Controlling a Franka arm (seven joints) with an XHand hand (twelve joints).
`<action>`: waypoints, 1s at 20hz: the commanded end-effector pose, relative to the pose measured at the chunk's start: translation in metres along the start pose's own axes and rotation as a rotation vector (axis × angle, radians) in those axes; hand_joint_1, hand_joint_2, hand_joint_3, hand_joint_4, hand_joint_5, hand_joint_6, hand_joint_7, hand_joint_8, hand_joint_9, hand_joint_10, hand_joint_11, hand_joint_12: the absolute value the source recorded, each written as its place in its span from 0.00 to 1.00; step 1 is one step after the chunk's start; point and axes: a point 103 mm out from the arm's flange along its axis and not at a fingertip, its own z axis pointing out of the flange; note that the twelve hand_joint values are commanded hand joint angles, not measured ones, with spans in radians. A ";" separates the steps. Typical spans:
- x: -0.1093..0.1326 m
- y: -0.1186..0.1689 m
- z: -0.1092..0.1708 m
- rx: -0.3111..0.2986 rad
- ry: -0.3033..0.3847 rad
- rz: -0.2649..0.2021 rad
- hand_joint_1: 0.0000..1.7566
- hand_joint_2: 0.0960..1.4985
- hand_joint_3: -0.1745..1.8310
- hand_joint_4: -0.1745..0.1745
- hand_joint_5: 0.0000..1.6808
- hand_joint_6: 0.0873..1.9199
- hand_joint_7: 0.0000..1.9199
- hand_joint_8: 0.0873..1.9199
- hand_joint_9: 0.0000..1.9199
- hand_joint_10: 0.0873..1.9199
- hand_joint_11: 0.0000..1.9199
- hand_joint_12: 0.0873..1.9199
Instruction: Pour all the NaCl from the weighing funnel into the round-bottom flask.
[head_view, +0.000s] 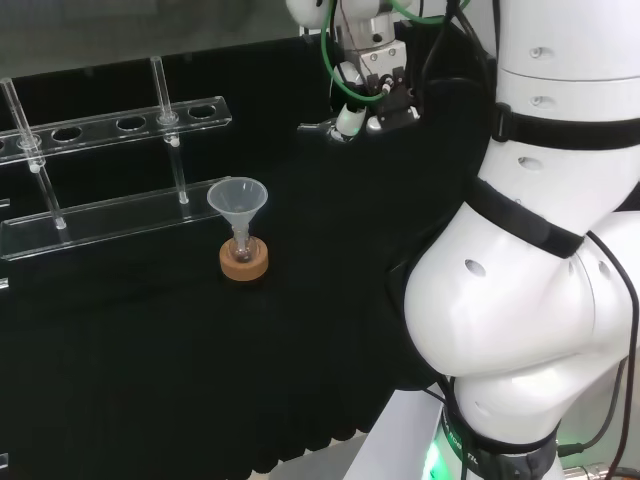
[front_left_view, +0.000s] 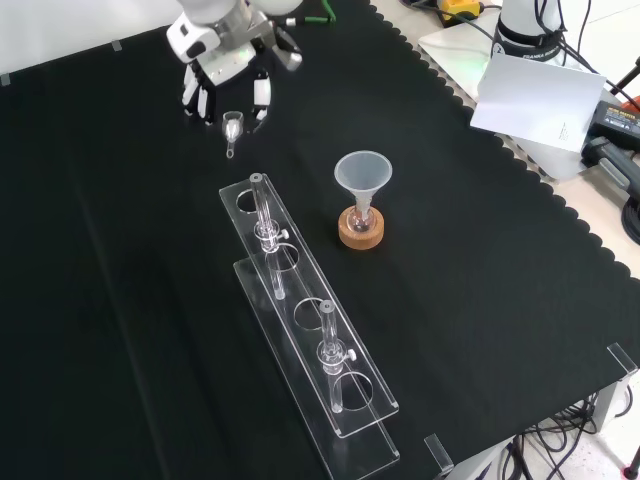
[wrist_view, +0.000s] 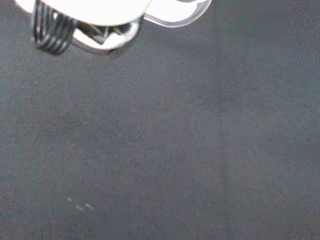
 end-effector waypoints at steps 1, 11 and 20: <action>-0.003 -0.025 -0.006 0.007 -0.003 0.010 0.64 0.39 0.41 1.00 0.78 0.28 0.31 0.33 0.49 0.16 0.44 0.51; -0.006 -0.079 -0.028 -0.005 -0.018 0.022 0.64 0.39 0.41 1.00 0.78 0.28 0.31 0.33 0.49 0.16 0.44 0.51; 0.025 -0.114 -0.034 -0.023 -0.033 0.004 0.64 0.39 0.41 1.00 0.78 0.28 0.31 0.33 0.49 0.16 0.43 0.51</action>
